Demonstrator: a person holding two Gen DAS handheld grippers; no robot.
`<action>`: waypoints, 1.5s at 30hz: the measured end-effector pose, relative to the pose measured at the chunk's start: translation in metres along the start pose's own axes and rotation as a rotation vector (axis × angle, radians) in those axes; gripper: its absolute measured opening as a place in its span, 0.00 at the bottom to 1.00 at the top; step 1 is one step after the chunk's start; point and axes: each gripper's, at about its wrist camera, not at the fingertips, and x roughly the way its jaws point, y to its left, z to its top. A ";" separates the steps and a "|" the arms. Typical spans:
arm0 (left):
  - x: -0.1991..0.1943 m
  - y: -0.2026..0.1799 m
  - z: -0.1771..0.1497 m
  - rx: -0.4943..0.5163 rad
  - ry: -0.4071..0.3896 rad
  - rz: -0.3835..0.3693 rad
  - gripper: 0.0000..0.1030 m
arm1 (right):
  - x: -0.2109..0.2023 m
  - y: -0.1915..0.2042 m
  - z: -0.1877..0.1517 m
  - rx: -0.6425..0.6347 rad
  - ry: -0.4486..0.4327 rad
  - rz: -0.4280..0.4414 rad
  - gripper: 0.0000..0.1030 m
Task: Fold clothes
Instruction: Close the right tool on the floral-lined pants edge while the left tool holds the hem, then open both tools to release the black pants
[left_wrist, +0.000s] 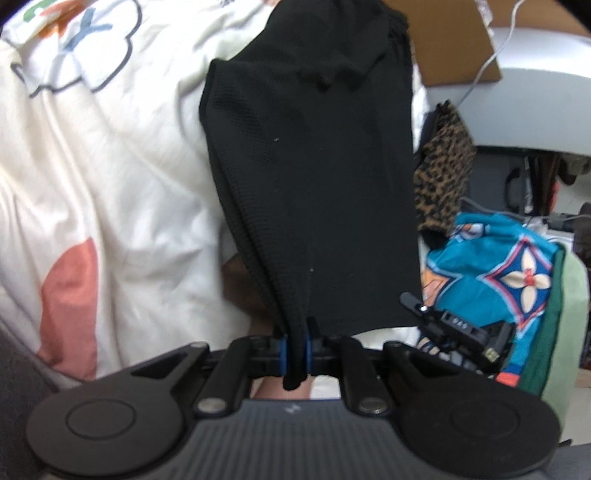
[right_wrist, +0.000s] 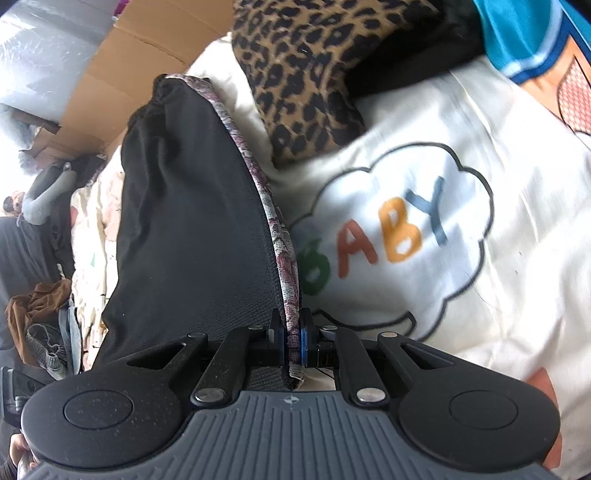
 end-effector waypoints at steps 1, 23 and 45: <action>0.005 0.003 0.000 -0.005 0.010 0.015 0.09 | 0.002 -0.002 -0.001 0.004 0.001 -0.008 0.05; -0.020 -0.036 0.004 0.084 -0.070 0.160 0.49 | 0.000 0.004 0.001 0.036 -0.079 -0.150 0.42; -0.041 -0.033 0.096 0.131 -0.344 0.188 0.12 | 0.025 0.052 0.010 -0.055 -0.194 0.025 0.42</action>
